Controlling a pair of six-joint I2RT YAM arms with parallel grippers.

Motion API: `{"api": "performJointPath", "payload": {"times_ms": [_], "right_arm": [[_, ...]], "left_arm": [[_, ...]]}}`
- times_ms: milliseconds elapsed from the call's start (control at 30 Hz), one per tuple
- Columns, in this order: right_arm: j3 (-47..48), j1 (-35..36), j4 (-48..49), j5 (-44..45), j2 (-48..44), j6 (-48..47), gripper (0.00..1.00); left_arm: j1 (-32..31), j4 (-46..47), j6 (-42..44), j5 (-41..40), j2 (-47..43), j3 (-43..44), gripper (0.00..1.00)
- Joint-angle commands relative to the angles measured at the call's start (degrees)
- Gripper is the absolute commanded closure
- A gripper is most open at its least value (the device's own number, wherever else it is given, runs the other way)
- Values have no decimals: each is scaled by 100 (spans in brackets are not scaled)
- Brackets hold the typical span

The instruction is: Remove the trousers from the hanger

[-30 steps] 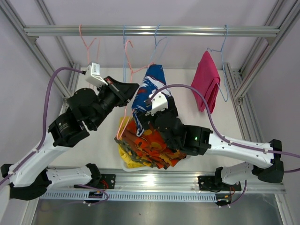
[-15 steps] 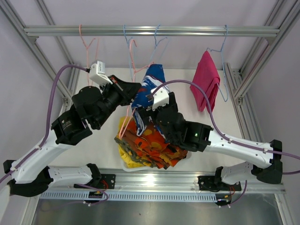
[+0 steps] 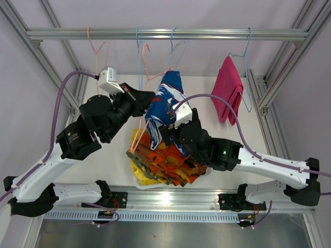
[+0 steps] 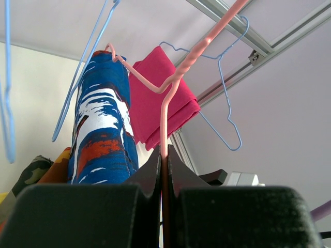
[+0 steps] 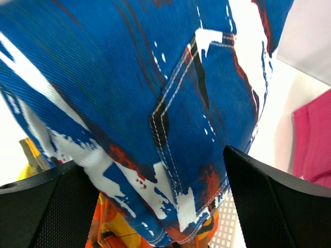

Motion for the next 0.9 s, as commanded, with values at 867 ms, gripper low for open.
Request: {"api": "performJointPath", "payload": {"times_ms": [867], "right_arm": [[1124,-308,1324,795,829,-1233,6]], "left_arm": [[-21,605,276,-199,-257,87,99]]}}
